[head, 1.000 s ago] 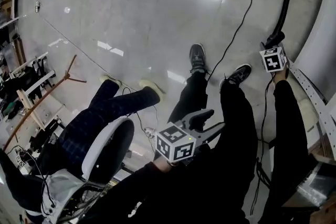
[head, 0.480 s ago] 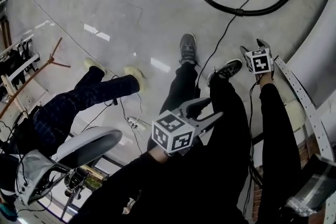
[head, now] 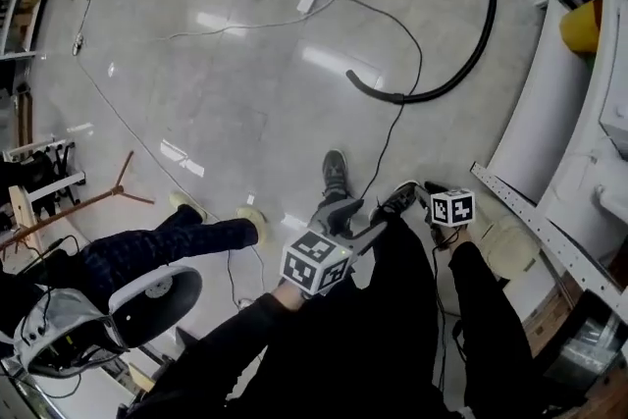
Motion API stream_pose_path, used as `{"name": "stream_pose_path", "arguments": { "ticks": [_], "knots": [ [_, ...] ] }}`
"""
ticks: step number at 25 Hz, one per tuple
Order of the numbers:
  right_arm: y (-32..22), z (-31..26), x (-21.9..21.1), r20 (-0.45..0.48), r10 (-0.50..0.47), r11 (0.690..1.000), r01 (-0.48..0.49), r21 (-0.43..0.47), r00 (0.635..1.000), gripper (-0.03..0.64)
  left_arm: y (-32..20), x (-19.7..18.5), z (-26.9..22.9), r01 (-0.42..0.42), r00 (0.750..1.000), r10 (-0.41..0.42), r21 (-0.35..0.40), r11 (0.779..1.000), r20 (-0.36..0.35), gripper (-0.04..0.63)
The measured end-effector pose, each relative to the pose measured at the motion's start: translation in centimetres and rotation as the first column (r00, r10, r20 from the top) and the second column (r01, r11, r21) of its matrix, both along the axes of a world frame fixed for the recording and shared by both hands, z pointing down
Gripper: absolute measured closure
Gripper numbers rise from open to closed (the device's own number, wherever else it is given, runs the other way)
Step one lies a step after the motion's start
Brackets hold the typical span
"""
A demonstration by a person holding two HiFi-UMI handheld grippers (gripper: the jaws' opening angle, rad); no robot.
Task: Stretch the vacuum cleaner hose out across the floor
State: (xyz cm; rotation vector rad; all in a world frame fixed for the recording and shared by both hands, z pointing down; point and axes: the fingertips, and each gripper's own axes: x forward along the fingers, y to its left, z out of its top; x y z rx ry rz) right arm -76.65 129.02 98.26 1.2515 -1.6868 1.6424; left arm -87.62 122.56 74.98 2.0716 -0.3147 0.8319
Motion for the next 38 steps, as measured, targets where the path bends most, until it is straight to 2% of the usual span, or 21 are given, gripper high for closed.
{"name": "stream_pose_path", "arguments": {
  "ticks": [2, 3, 6, 8, 10, 13, 14, 16, 18, 19, 20, 22, 23, 25, 28, 30, 32, 38],
  "knots": [
    [0.2, -5.1, 0.2, 0.058, 0.130, 0.991, -0.131, 0.028, 0.990, 0.553, -0.6, 1.0, -4.0, -0.017, 1.000, 0.018, 0.028, 0.999, -0.025, 0.336],
    [-0.2, -7.6, 0.4, 0.076, 0.177, 0.981, -0.182, 0.061, 0.981, 0.566, -1.0, 1.6, -6.0, -0.023, 0.999, 0.025, 0.047, 0.999, -0.043, 0.336],
    [-0.2, -15.2, 0.1, 0.102, 0.230, 0.955, -0.244, 0.167, 0.968, 0.583, -0.7, 2.3, -11.5, -0.060, 0.995, 0.068, 0.099, 0.993, -0.071, 0.336],
    [-2.2, -20.2, 0.9, 0.082, 0.224, 0.931, -0.238, 0.277, 0.971, 0.594, -1.7, 3.3, -14.1, -0.092, 0.990, 0.107, 0.161, 0.983, -0.089, 0.336],
    [-5.1, -25.6, 2.5, 0.039, 0.220, 0.891, -0.217, 0.399, 0.975, 0.595, -3.6, 4.6, -16.5, -0.112, 0.984, 0.141, 0.234, 0.966, -0.108, 0.336],
    [-5.6, -34.0, 2.3, -0.052, 0.215, 0.839, -0.157, 0.521, 0.975, 0.595, -4.0, 3.7, -20.5, -0.117, 0.979, 0.162, 0.307, 0.944, -0.126, 0.342],
    [-5.7, -36.6, 2.4, -0.096, 0.216, 0.818, -0.127, 0.561, 0.972, 0.595, -4.2, 3.2, -21.9, -0.109, 0.976, 0.166, 0.345, 0.932, -0.140, 0.380],
    [-6.6, -41.4, 3.5, -0.187, 0.228, 0.768, -0.058, 0.637, 0.956, 0.595, -5.3, 2.6, -24.2, -0.080, 0.969, 0.174, 0.440, 0.894, -0.178, 0.450],
    [-7.9, -46.2, 4.7, -0.226, 0.249, 0.709, -0.019, 0.705, 0.942, 0.595, -6.4, 2.3, -26.4, -0.030, 0.960, 0.167, 0.509, 0.860, -0.225, 0.502],
    [-8.5, -48.4, 5.1, -0.214, 0.261, 0.679, -0.022, 0.734, 0.941, 0.595, -6.8, 2.3, -27.3, -0.001, 0.953, 0.156, 0.514, 0.858, -0.259, 0.538],
    [-8.9, -50.2, 5.5, -0.188, 0.275, 0.651, -0.038, 0.758, 0.943, 0.595, -7.1, 2.5, -28.1, 0.021, 0.943, 0.147, 0.496, 0.868, -0.298, 0.568],
    [-9.3, -52.6, 6.1, -0.134, 0.305, 0.605, -0.084, 0.792, 0.943, 0.595, -7.4, 3.4, -29.4, 0.032, 0.916, 0.147, 0.434, 0.900, -0.373, 0.575],
    [-9.3, -53.6, 6.2, -0.116, 0.319, 0.584, -0.099, 0.805, 0.940, 0.595, -7.4, 3.9, -30.0, 0.024, 0.905, 0.157, 0.417, 0.908, -0.395, 0.575],
    [-9.0, -55.5, 5.8, -0.096, 0.338, 0.546, -0.112, 0.830, 0.936, 0.595, -7.1, 4.4, -30.7, 0.002, 0.895, 0.192, 0.434, 0.901, -0.403, 0.577],
    [-8.5, -57.5, 4.9, -0.097, 0.354, 0.501, -0.101, 0.860, 0.930, 0.595, -6.8, 4.5, -31.3, -0.028, 0.893, 0.242, 0.488, 0.872, -0.380, 0.575],
    [-8.4, -58.1, 4.3, -0.111, 0.360, 0.482, -0.082, 0.872, 0.926, 0.595, -6.8, 4.2, -31.2, -0.037, 0.896, 0.250, 0.500, 0.865, -0.367, 0.575],
    [-8.5, -58.4, 3.8, -0.128, 0.352, 0.471, -0.057, 0.880, 0.927, 0.595, -6.8, 4.0, -31.1, -0.030, 0.899, 0.238, 0.491, 0.871, -0.367, 0.575],
    [-8.9, -58.5, 3.0, -0.138, 0.313, 0.463, -0.024, 0.886, 0.940, 0.595, -6.6, 3.9, -30.4, -0.034, 0.921, 0.215, 0.481, 0.876, -0.325, 0.575]
  ]
}}
